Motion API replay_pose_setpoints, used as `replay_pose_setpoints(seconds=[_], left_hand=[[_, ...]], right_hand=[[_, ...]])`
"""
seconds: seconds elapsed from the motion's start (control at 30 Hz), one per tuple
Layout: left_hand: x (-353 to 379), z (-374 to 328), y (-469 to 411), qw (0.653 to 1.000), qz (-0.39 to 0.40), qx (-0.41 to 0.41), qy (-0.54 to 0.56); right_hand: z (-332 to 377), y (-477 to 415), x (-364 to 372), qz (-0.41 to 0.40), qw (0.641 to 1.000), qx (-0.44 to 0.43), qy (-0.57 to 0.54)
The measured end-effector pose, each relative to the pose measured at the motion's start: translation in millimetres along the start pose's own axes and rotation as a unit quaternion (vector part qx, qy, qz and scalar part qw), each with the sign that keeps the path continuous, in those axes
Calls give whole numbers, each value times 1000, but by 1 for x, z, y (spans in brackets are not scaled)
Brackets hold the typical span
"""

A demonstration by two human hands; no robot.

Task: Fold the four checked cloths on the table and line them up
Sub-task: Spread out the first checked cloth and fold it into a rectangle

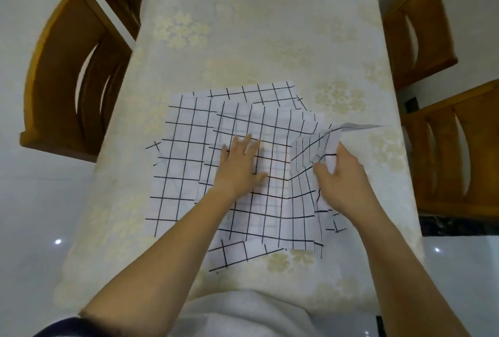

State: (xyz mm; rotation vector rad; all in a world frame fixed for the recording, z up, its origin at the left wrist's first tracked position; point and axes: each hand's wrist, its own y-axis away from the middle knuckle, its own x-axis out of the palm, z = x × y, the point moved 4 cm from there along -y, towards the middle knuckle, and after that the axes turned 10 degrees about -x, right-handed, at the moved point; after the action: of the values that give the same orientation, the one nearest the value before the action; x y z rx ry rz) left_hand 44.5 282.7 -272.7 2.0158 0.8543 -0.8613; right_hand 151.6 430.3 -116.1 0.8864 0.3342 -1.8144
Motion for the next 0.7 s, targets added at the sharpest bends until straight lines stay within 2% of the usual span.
replay_pose_setpoints(seconds=[0.07,0.13,0.2,0.27,0.33,0.4,0.47,0.63,0.7], left_hand=[[-8,35,12,996,-46,-27,78],[-15,60,20,982,-44,-67,169],[-27,75,26,951,-60,-131,274],[-42,83,31,907,-81,-184,369],[-50,87,33,884,-77,-209,410],[-50,93,32,880,-59,-226,413],[-45,100,27,876,-42,-240,416],[-38,98,12,877,12,-250,410],[-39,92,7,891,20,-249,379]], right_hand=[[19,-10,29,25,999,-17,36],[30,-22,71,66,995,-23,74],[38,-34,114,114,989,-9,92],[42,-40,149,168,985,13,29],[46,-37,165,200,976,3,-82],[41,-34,162,159,976,-29,-147],[24,-30,150,106,982,-26,-156],[-45,-19,126,14,999,33,-32],[-64,-16,124,12,995,93,-21]])
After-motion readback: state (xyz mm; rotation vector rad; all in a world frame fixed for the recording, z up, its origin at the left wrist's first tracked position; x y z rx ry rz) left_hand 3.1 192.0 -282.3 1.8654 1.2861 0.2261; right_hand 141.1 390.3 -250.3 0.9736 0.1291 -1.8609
